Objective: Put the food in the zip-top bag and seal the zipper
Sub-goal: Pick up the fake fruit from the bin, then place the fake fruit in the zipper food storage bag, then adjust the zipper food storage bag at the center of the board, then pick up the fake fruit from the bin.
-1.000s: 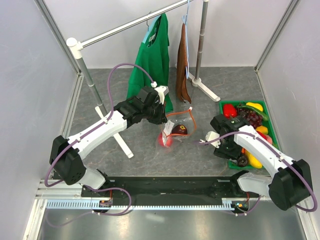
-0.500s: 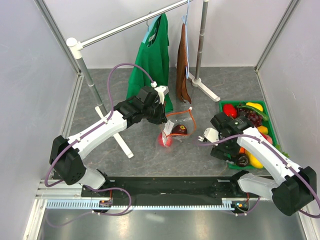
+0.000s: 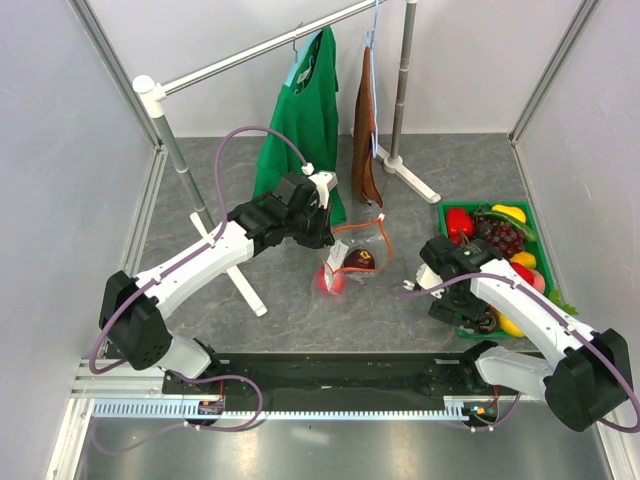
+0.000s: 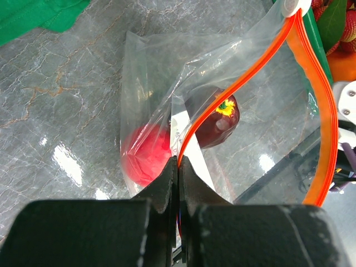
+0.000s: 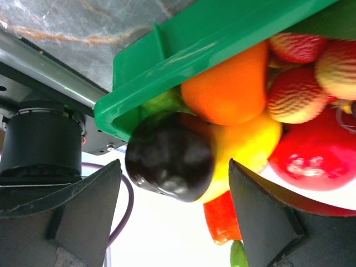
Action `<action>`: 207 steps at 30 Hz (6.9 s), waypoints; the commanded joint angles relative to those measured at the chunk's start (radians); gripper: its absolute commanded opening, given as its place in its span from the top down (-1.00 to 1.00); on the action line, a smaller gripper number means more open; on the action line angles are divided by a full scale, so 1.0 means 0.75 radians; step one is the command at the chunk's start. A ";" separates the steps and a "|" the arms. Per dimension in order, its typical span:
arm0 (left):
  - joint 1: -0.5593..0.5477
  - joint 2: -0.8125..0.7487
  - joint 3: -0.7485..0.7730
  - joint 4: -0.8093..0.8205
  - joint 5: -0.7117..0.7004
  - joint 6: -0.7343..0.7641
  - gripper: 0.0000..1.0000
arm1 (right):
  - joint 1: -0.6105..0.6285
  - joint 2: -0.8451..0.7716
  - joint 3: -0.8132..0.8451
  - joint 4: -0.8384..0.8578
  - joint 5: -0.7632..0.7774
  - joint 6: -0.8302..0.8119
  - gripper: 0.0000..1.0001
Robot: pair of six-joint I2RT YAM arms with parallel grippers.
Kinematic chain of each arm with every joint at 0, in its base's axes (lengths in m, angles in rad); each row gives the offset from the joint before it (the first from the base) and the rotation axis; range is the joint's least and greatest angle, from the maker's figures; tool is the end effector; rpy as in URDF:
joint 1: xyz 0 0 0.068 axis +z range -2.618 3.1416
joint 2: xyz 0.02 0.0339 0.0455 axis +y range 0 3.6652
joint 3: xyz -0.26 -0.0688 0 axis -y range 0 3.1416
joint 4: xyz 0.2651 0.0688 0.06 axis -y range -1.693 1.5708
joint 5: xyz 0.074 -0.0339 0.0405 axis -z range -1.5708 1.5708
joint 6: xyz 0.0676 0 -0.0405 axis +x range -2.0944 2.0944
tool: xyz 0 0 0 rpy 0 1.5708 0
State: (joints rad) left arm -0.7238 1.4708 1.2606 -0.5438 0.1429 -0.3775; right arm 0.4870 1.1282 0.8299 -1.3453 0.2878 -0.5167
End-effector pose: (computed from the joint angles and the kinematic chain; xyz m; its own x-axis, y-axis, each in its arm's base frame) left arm 0.2698 -0.2513 0.2791 -0.7471 0.1734 -0.6417 0.4926 0.7926 -0.3593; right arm 0.1588 0.0624 0.1894 -0.5356 -0.8197 0.2031 -0.8414 0.4978 -0.2102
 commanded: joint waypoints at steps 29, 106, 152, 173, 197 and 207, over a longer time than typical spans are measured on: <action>0.010 0.017 0.027 0.038 0.032 0.004 0.96 | 0.007 -0.007 0.261 -0.156 -0.171 0.053 -0.14; 0.035 -0.151 0.213 -0.087 0.041 0.061 0.96 | -0.156 -0.025 0.626 0.763 -1.226 1.086 1.00; -0.109 -0.083 0.150 -0.081 -0.197 0.137 0.96 | -0.897 0.523 0.961 0.168 -0.693 0.061 -0.69; -0.107 -0.073 0.133 -0.060 -0.148 0.125 0.96 | -1.177 0.741 1.029 0.159 -0.660 0.020 -0.96; -0.092 -0.051 0.117 -0.056 -0.131 0.135 0.96 | -1.183 0.795 0.702 0.452 -0.604 0.300 -0.83; -0.090 -0.053 0.117 -0.058 -0.131 0.141 0.96 | -1.183 0.742 0.726 0.376 -0.670 0.321 -0.21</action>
State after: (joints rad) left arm -0.7975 1.4315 1.3506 -0.6212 0.0353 -0.2611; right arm -0.4034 1.7241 1.3655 -1.0267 -0.1631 -0.2897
